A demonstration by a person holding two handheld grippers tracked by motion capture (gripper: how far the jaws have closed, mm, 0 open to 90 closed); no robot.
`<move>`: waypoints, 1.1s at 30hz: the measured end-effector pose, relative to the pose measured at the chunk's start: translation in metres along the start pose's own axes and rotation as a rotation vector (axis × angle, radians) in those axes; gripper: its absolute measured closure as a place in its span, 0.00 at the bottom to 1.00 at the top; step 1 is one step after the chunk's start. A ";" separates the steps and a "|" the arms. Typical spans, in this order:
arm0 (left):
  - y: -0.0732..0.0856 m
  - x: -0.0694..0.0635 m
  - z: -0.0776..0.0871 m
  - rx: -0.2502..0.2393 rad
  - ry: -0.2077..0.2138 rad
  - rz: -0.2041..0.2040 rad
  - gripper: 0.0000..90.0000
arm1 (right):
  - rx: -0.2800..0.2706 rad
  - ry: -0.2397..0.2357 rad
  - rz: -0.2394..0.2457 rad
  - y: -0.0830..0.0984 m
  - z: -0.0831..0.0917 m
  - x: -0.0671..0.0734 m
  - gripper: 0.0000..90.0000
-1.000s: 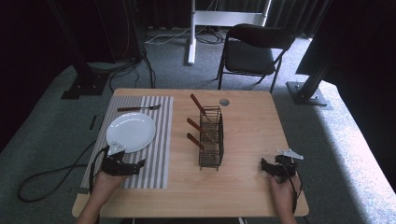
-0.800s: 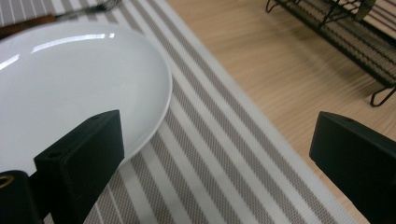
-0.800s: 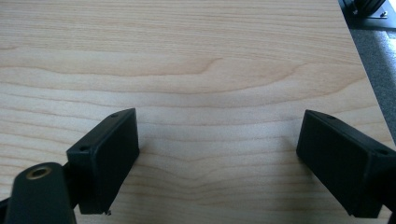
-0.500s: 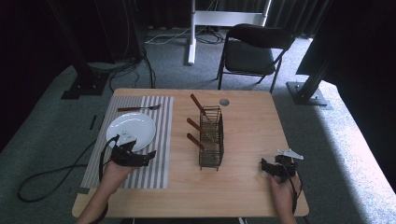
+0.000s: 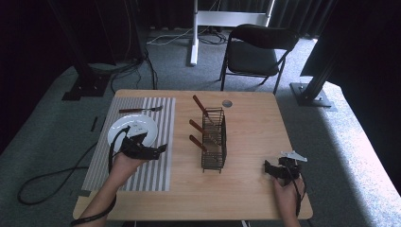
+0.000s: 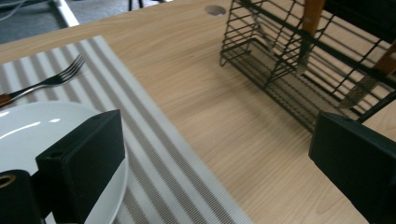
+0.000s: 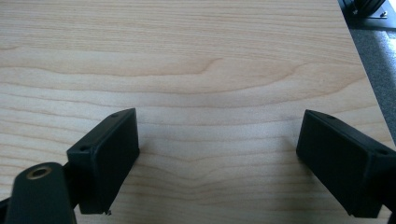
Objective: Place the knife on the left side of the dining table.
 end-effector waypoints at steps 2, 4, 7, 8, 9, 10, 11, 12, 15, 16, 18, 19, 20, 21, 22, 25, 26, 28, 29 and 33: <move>-0.005 -0.002 -0.003 -0.002 0.009 -0.002 0.04 | 0.000 0.000 0.000 0.000 0.000 0.000 0.14; -0.010 -0.003 -0.005 -0.007 0.012 -0.007 0.04 | 0.000 0.000 0.000 0.000 0.000 0.000 0.14; -0.017 -0.006 -0.007 -0.012 0.022 -0.014 0.04 | 0.000 0.000 0.000 0.000 0.000 0.000 0.14; -0.019 -0.007 -0.008 -0.015 0.035 -0.009 0.04 | 0.000 0.000 -0.001 0.000 0.000 0.000 0.14; -0.021 -0.007 -0.009 -0.020 0.039 -0.004 0.04 | 0.000 0.000 -0.001 0.000 0.000 0.000 0.14; -0.024 -0.007 -0.010 -0.021 0.041 -0.004 0.04 | 0.000 0.000 -0.002 0.000 0.000 0.000 0.14; -0.026 -0.008 -0.011 -0.023 0.044 -0.004 0.04 | 0.000 0.000 -0.002 0.000 0.000 0.000 0.14; -0.029 -0.008 -0.012 -0.027 0.045 -0.003 0.04 | -0.001 0.000 -0.001 0.000 0.000 0.000 0.14; -0.037 -0.011 -0.015 -0.029 0.054 -0.012 0.04 | -0.001 0.000 -0.001 0.000 0.000 0.000 0.14; -0.040 -0.012 -0.018 -0.032 0.055 -0.019 0.04 | -0.002 0.000 0.000 0.000 0.000 0.000 0.14; -0.044 -0.014 -0.020 -0.034 0.055 -0.026 0.04 | -0.001 0.000 0.001 0.000 0.000 0.000 0.14; -0.047 -0.016 -0.023 -0.035 0.061 -0.025 0.04 | -0.001 0.000 0.001 0.000 0.000 0.000 0.14; -0.049 -0.017 -0.024 -0.034 0.061 -0.033 0.04 | -0.001 0.000 0.001 0.000 0.000 0.000 0.14; -0.051 -0.018 -0.026 -0.034 0.067 -0.035 0.04 | -0.002 0.001 0.000 0.000 0.000 0.000 0.14; -0.054 -0.020 -0.029 -0.037 0.072 -0.035 0.04 | -0.001 0.000 0.000 0.000 0.000 0.000 0.14; -0.058 -0.023 -0.034 -0.030 0.078 -0.039 0.04 | -0.001 0.001 0.000 0.000 0.000 0.000 0.14; -0.059 -0.023 -0.036 -0.031 0.082 -0.041 0.05 | -0.001 0.000 0.000 0.000 0.000 0.000 0.14; -0.061 -0.024 -0.041 -0.032 0.091 -0.032 0.05 | -0.001 0.001 0.000 0.000 0.000 0.000 0.14; -0.061 -0.024 -0.042 -0.032 0.098 -0.028 0.05 | -0.001 0.001 0.000 0.000 0.000 0.000 0.14; -0.066 -0.025 -0.048 -0.034 0.113 -0.011 0.07 | 0.000 0.001 -0.001 0.000 0.000 0.000 0.14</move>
Point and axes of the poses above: each handheld gripper's, and its own axes: z roughly backward along the jaws, y roughly out of its underside, x roughly to its left, the point moved 2 cm from there along -z, roughly forward along the jaws, and after that the axes turned 9 degrees about -x, right-handed, at the moved point
